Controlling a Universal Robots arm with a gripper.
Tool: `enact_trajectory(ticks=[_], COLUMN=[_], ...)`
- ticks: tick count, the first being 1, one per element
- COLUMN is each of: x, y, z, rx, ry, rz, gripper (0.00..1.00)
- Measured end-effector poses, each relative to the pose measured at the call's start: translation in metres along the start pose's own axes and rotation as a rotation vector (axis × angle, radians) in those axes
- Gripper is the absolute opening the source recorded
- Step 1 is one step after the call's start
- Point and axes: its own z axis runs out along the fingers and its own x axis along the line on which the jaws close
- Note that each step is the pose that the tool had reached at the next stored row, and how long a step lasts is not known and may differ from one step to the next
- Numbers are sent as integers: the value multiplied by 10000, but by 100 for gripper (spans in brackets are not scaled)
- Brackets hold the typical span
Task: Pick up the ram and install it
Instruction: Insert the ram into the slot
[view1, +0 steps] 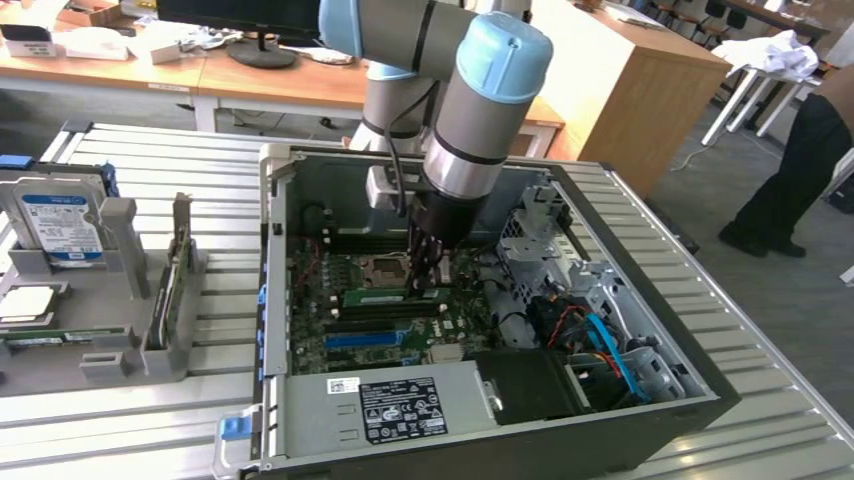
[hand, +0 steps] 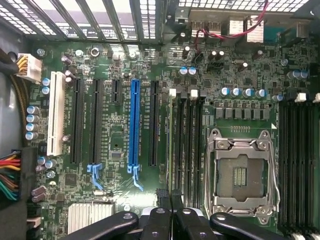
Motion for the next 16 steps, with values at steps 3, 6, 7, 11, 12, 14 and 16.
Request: enact_trajectory(ticks=[3,6,7,11,12,14,16], x=[1,1,1,0,0,-3,-9], y=[0,-1,-1,-1,-1,-2,-1], z=[12,19,21,28,29,33,36], rx=[-1,-1,0,1,1,3,3], ry=[2,2,1,-2,-2,-5,-7], rz=[0,3,9,67,85,124,138], gripper=[12,12,12,12,12,12,12])
